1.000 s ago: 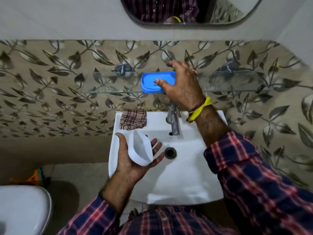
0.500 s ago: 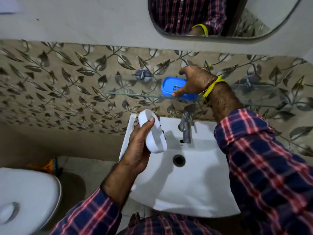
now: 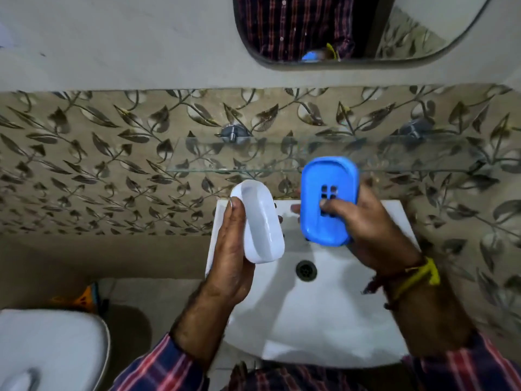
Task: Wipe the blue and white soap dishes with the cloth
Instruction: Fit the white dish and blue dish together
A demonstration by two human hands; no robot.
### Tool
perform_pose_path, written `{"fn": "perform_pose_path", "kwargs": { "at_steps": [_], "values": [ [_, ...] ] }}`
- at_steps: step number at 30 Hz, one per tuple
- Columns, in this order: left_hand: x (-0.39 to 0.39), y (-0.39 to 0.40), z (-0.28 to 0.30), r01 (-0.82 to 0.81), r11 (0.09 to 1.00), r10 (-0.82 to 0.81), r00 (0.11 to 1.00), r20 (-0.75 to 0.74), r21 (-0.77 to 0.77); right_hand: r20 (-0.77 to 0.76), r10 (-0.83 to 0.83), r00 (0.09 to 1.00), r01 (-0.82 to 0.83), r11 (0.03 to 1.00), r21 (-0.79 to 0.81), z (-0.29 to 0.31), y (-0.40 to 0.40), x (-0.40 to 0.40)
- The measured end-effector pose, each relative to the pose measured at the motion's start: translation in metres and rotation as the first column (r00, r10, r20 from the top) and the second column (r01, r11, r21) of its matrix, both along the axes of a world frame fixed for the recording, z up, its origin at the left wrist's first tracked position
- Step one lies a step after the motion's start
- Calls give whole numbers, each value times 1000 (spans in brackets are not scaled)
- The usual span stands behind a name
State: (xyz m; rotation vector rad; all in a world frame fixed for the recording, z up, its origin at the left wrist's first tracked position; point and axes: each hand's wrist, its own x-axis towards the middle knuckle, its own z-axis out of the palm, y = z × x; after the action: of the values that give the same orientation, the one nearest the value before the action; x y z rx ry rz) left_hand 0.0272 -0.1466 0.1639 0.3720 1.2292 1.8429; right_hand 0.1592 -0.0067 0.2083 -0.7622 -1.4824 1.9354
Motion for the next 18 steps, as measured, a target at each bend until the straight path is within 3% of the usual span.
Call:
{"fn": "perform_pose_path", "kwargs": {
  "at_steps": [2, 6, 11, 18],
  "values": [
    [7, 0, -6, 2, 999, -2, 1000, 1, -34, 68, 10, 998, -5, 998, -63, -15, -21, 5],
    [25, 1, -19, -16, 994, -8, 977, -211, -108, 181, -105, 978, 86, 990, 111, -25, -49, -3],
    [35, 6, -31, -4, 998, -15, 957, -288, -65, 234, -96, 968, 112, 992, -56, -27, -53, -2],
    [46, 8, -30, 47, 999, -33, 926, -376, 28, 116, 2, 993, -4, 1000, 22, -40, -68, 11]
  ]
}}
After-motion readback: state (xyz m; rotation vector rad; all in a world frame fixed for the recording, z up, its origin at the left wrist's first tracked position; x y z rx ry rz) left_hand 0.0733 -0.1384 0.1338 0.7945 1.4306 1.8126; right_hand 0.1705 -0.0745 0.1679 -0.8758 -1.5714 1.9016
